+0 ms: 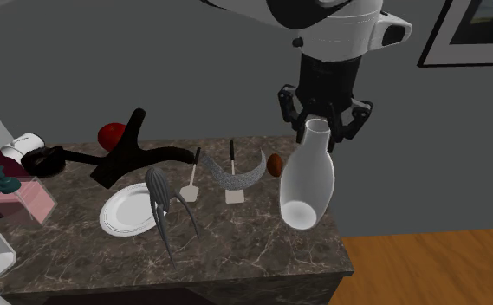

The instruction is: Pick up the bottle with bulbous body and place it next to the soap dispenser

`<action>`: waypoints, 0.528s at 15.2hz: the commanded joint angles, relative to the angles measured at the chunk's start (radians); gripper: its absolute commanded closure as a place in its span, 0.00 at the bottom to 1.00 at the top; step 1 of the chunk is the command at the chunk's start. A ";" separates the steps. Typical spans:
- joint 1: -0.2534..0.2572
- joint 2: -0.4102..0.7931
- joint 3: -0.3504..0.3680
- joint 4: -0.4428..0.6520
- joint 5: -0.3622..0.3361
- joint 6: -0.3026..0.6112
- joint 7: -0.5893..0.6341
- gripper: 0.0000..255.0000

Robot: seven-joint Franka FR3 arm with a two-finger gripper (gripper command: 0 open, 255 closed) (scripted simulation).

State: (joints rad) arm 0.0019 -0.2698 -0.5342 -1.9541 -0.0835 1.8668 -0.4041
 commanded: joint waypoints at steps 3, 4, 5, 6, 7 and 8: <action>0.002 0.007 0.000 0.060 0.005 -0.054 -0.004 1.00; 0.003 0.009 0.000 0.076 0.006 -0.067 -0.004 1.00; 0.003 0.011 0.001 0.092 0.007 -0.081 -0.005 1.00; 0.004 0.014 0.001 0.108 0.009 -0.094 -0.005 1.00; 0.005 0.017 0.001 0.124 0.011 -0.108 -0.006 1.00; 0.006 0.020 0.001 0.140 0.012 -0.122 -0.007 1.00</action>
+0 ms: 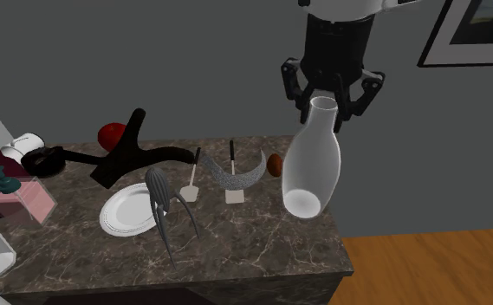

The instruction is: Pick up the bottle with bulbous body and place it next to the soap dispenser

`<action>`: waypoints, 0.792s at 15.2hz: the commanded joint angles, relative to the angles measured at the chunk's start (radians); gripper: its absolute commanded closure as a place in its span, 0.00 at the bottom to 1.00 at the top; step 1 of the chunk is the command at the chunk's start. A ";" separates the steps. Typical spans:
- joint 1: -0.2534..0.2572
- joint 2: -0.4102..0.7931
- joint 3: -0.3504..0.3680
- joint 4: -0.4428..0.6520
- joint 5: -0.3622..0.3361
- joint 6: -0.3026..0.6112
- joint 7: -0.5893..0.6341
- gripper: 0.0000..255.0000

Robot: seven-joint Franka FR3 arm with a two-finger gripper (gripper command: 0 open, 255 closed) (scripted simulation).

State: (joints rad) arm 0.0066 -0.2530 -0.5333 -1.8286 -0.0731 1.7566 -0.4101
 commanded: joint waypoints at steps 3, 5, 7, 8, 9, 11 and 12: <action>0.003 0.015 -0.001 0.066 0.008 -0.053 -0.004 1.00; 0.004 0.024 -0.002 0.102 0.012 -0.080 -0.006 1.00; 0.005 0.034 -0.004 0.139 0.018 -0.108 -0.009 1.00; 0.006 0.040 -0.005 0.158 0.020 -0.122 -0.011 1.00; 0.007 0.046 -0.007 0.178 0.023 -0.137 -0.012 1.00; 0.007 0.059 -0.010 0.218 0.030 -0.166 -0.016 1.00; 0.008 0.066 -0.011 0.238 0.033 -0.180 -0.018 1.00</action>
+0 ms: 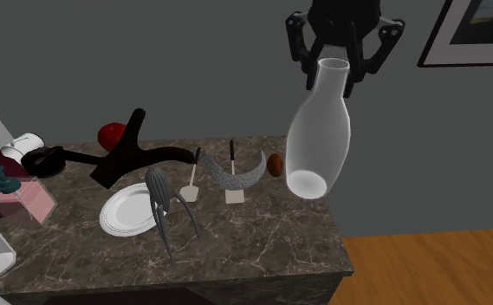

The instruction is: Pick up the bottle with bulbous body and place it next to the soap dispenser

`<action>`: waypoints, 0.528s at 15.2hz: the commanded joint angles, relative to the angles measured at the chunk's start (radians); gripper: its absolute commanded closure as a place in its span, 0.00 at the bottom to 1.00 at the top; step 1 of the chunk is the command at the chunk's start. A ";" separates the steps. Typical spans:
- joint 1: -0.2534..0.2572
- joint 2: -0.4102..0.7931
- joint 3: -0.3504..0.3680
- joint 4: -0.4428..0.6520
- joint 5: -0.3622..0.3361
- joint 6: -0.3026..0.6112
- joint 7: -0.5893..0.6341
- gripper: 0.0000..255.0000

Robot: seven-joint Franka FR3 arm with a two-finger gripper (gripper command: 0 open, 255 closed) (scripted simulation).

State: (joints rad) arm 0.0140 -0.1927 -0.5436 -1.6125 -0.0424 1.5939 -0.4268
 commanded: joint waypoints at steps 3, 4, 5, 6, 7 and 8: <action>0.001 0.029 -0.007 0.087 0.015 -0.062 -0.009 1.00; 0.001 0.037 -0.010 0.110 0.019 -0.077 -0.012 1.00; 0.001 0.046 -0.013 0.133 0.024 -0.093 -0.015 1.00; 0.000 0.056 -0.016 0.157 0.029 -0.109 -0.018 1.00; -0.001 0.066 -0.019 0.181 0.035 -0.125 -0.021 1.00; -0.002 0.077 -0.023 0.207 0.041 -0.141 -0.025 1.00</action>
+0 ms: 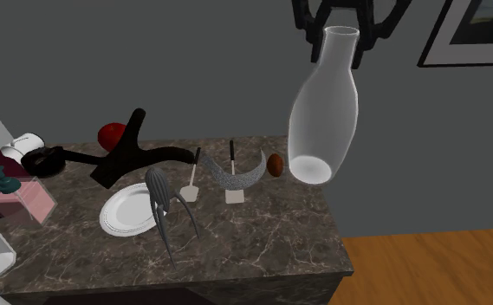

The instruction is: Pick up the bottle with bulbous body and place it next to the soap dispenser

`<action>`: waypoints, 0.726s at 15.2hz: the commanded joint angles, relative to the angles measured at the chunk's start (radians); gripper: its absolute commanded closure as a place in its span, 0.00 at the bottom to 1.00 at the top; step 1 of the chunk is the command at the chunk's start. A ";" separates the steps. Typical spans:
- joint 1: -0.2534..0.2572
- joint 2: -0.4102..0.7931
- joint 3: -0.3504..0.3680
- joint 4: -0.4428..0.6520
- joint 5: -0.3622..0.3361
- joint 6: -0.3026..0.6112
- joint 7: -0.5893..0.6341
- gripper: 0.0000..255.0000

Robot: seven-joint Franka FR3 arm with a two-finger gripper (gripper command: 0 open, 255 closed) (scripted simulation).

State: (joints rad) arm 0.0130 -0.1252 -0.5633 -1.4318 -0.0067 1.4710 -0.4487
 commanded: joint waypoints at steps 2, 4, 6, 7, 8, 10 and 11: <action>-0.003 0.032 -0.011 0.079 0.019 -0.052 -0.011 1.00; -0.007 0.058 -0.020 0.135 0.034 -0.087 -0.020 1.00; -0.012 0.078 -0.027 0.177 0.047 -0.113 -0.027 1.00; 0.006 0.028 -0.001 0.125 0.015 -0.100 0.008 1.00; 0.021 -0.018 0.025 0.077 -0.013 -0.091 0.042 1.00; 0.041 -0.101 0.077 -0.010 -0.057 -0.078 0.106 1.00; 0.046 -0.138 0.104 -0.048 -0.073 -0.074 0.137 1.00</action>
State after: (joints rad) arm 0.0507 -0.2199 -0.4882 -1.4351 -0.0584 1.3910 -0.3472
